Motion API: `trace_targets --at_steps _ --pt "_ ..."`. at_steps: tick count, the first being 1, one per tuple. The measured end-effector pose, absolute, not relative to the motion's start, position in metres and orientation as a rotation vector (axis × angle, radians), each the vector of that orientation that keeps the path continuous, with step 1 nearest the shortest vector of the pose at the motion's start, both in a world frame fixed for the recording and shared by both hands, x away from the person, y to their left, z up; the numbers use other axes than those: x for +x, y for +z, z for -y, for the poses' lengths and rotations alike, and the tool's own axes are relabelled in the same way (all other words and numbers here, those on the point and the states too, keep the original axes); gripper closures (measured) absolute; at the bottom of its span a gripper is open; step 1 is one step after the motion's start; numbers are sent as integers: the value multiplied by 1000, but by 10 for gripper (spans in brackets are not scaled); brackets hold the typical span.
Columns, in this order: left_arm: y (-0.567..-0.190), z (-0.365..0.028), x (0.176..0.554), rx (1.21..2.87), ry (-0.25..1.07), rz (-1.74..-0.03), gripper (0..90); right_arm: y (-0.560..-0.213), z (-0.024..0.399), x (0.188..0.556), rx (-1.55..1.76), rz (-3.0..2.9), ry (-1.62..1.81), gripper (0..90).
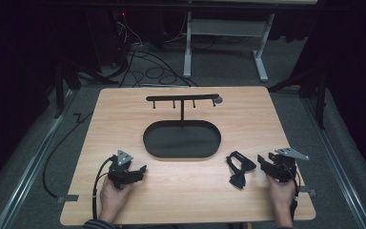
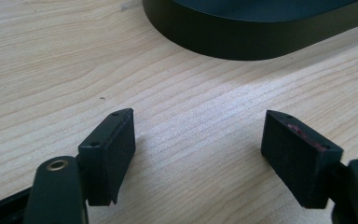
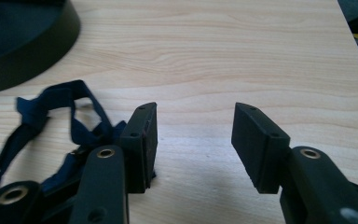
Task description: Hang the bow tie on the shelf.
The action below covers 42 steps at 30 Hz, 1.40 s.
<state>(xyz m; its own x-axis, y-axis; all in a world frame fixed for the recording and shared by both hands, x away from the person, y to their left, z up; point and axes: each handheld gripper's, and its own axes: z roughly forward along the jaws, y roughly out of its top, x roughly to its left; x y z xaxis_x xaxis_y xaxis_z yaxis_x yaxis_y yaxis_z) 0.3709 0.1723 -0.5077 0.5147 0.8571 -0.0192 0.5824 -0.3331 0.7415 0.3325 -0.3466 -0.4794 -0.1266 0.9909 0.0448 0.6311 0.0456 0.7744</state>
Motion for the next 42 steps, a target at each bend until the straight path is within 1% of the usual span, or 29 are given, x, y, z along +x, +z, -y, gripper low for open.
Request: trace_targets --at_steps 11,22,30,39,42 --pt "-508 -172 371 2050 494 -1170 266 -470 328 333 1570 -1873 1001 523" --pt "-508 -172 371 2048 496 -1170 266 -473 313 340 1550 -1925 1032 540" --pt "-508 -172 371 2048 496 -1170 265 -477 303 349 1542 -1986 1036 596" --pt "-508 -172 371 2049 495 -1170 265 -486 301 358 1576 -2020 1028 650" --pt "-508 -172 371 2049 495 -1170 265 -491 300 360 1580 -2034 1023 706"
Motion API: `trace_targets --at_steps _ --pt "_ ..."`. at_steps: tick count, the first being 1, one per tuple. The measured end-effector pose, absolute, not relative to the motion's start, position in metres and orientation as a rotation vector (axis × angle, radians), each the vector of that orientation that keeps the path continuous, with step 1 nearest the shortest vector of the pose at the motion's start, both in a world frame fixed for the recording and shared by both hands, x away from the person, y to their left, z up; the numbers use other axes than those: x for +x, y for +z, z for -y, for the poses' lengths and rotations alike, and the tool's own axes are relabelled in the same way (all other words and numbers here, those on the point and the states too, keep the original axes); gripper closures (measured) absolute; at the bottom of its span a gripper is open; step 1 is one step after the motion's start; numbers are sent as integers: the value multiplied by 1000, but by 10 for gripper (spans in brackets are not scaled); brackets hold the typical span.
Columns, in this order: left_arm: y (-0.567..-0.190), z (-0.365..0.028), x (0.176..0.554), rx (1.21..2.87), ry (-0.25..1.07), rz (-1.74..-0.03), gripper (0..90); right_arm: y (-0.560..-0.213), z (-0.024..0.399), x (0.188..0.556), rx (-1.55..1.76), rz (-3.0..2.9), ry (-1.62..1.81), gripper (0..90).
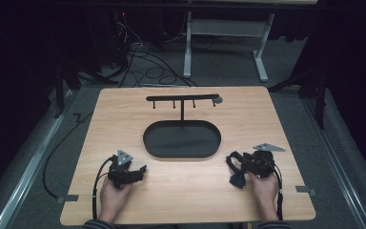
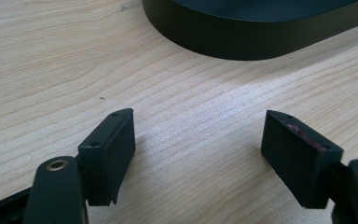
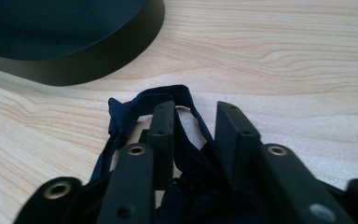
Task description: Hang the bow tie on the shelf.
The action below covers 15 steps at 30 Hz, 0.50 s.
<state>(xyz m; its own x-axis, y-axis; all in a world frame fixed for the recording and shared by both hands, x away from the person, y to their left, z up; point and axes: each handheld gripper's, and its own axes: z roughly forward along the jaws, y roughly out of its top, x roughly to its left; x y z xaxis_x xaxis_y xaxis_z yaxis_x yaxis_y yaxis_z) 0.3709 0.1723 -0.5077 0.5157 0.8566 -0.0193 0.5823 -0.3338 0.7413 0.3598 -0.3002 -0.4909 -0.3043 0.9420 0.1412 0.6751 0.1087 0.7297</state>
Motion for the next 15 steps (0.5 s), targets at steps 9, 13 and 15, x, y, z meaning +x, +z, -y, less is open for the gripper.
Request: trace_targets --at_steps 9,13,15 --pt "-508 -172 371 2049 495 -1169 263 -495 300 360 1571 -2067 1009 839" --pt "-508 -172 371 2049 495 -1169 263 -495 299 359 1563 -2072 1022 891" --pt "-508 -172 371 2049 494 -1169 263 -494 299 358 1546 -2073 1030 899"
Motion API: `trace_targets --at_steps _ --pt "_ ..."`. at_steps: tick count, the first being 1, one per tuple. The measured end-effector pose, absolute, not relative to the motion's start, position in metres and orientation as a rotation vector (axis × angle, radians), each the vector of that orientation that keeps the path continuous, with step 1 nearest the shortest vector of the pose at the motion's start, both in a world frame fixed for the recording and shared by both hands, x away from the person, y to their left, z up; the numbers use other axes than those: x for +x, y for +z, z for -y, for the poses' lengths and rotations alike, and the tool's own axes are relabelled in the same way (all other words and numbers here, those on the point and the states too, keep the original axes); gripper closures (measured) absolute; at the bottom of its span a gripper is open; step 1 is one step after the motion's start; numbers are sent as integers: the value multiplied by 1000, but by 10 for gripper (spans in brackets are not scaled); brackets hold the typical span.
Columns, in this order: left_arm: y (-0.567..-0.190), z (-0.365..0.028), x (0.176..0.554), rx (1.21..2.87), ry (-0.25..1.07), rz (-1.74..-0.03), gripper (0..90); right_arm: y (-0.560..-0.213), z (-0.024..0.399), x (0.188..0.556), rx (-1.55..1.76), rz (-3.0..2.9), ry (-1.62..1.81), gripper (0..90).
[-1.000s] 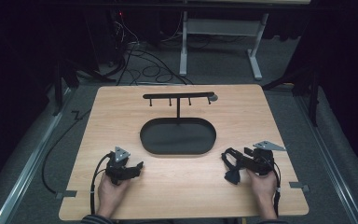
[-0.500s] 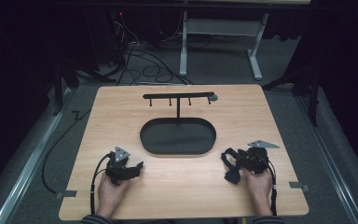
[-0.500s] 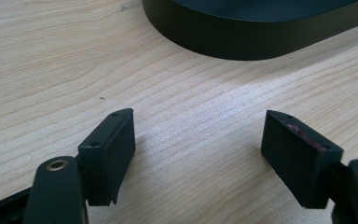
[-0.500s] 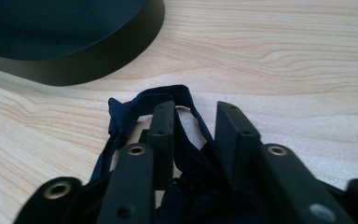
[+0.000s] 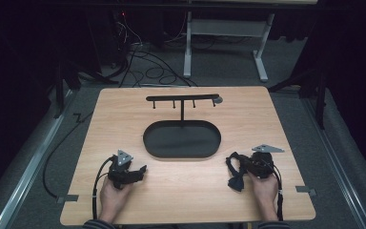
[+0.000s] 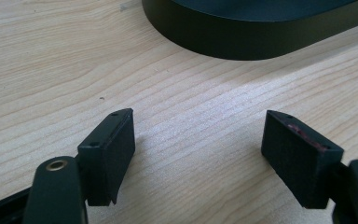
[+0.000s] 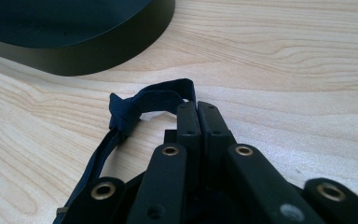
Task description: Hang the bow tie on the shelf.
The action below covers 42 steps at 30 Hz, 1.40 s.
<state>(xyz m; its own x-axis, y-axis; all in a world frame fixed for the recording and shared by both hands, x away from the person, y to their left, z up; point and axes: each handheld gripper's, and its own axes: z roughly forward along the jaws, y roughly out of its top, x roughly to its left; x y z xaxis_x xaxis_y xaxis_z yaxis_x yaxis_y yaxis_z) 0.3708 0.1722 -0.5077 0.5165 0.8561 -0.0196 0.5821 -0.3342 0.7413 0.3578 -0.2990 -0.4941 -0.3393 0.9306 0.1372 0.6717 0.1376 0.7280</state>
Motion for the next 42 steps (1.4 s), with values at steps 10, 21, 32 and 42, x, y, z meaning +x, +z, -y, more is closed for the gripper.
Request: trace_targets --at_steps 10,21,32,42 --pt "-508 -172 371 2050 495 -1168 263 -484 301 351 1510 -2049 1069 900" --pt "-508 -172 371 2050 494 -1168 263 -473 300 346 1475 -2015 1131 900" --pt "-508 -172 371 2050 495 -1168 263 -454 295 341 1412 -1997 1168 900" --pt "-508 -172 371 2050 494 -1168 262 -443 284 341 1371 -1998 1208 900"
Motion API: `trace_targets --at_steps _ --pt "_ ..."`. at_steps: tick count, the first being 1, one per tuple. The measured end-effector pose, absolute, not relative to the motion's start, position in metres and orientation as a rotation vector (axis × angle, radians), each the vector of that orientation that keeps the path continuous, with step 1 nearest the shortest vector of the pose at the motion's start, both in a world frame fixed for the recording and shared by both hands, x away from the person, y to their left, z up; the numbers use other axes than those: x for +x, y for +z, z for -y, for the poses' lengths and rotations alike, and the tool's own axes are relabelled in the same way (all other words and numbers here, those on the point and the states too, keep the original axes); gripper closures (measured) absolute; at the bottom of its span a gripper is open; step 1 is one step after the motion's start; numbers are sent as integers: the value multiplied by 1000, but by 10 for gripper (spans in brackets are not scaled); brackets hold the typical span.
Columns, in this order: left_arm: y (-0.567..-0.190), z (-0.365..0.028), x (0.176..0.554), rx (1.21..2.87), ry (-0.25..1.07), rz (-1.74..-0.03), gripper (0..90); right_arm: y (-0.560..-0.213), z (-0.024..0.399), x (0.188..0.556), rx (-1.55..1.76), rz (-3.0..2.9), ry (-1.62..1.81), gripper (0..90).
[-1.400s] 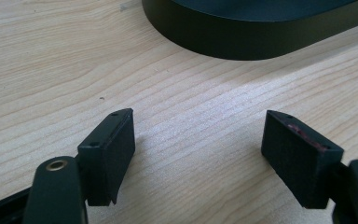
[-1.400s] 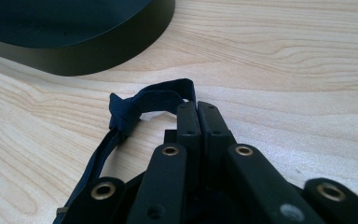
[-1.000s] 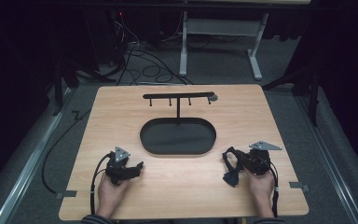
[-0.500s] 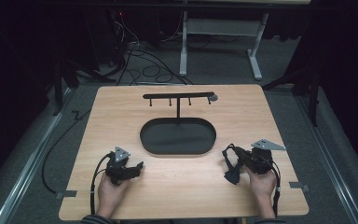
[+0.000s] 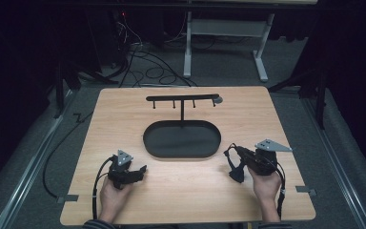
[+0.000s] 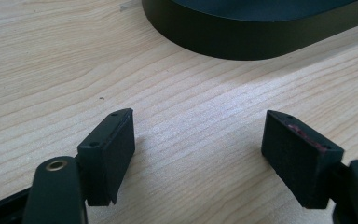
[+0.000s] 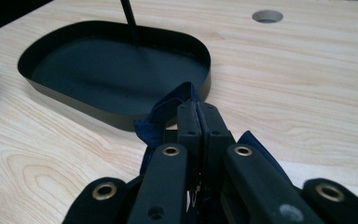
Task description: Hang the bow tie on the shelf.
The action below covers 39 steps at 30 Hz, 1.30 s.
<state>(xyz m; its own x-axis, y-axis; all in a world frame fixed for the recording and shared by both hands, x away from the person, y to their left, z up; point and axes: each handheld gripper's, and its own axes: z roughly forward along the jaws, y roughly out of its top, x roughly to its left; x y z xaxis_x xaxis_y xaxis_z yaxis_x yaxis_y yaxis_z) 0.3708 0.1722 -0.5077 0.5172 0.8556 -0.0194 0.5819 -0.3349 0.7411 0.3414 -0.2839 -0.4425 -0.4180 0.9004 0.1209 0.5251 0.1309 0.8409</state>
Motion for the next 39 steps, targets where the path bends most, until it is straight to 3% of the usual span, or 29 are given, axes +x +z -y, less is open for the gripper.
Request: trace_targets --at_steps 39 --pt "-508 -172 371 2050 493 -1167 260 -395 251 368 1210 -2018 1297 900"
